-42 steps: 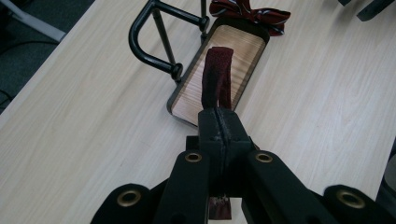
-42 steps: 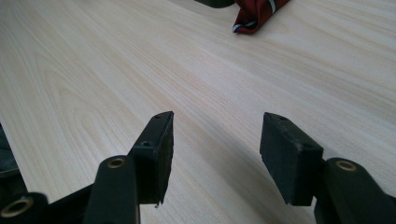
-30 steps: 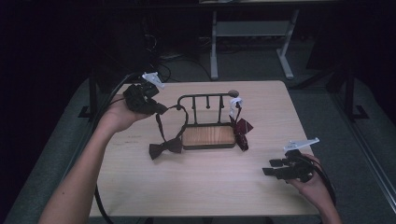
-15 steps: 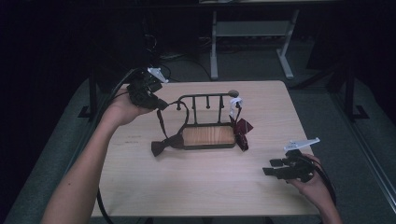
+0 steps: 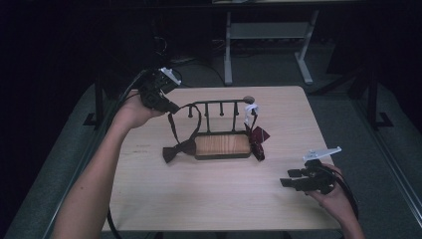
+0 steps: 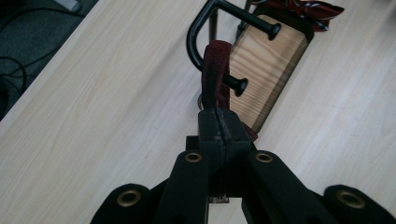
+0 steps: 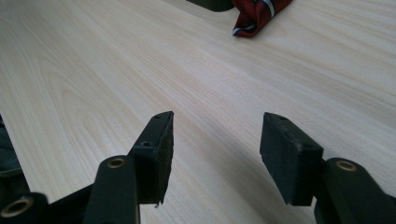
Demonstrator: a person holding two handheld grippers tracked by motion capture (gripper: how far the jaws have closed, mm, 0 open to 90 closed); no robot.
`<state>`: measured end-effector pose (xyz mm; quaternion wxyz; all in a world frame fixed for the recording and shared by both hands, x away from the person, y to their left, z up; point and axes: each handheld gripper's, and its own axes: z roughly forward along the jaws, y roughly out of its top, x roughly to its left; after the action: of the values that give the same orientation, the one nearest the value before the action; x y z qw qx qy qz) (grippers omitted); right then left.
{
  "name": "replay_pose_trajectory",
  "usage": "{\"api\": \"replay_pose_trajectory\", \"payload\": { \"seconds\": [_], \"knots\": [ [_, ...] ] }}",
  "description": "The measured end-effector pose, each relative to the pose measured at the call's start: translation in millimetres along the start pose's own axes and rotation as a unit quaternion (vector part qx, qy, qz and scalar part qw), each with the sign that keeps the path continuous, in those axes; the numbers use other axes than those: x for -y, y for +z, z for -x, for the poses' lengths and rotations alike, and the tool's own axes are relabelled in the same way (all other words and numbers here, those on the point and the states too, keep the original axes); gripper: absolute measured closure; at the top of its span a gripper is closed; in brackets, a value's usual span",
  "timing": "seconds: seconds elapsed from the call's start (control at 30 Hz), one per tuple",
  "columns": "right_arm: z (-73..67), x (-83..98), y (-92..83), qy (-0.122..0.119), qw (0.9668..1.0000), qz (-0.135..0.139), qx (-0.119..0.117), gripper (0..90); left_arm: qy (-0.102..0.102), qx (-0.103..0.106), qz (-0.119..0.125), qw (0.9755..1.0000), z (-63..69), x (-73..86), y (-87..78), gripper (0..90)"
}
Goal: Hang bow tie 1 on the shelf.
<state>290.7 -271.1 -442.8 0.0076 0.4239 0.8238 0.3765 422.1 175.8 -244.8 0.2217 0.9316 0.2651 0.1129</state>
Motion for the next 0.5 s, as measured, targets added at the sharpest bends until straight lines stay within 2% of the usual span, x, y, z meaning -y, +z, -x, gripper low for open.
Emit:
{"api": "replay_pose_trajectory", "payload": {
  "seconds": [0.4, 0.5],
  "knots": [
    [1.2, 0.4, -0.5, -0.001, 1.0000, 0.002, 0.000, 44.4, -0.020, -0.012, -0.020, 0.9995, -9.8, 2.4, 11.4, 89.5],
    [0.9, 0.3, -0.1, 0.001, 1.0000, 0.002, -0.001, 44.3, -0.020, -0.013, -0.023, 0.9994, -11.2, 2.4, 12.6, 89.5]
  ]
}}
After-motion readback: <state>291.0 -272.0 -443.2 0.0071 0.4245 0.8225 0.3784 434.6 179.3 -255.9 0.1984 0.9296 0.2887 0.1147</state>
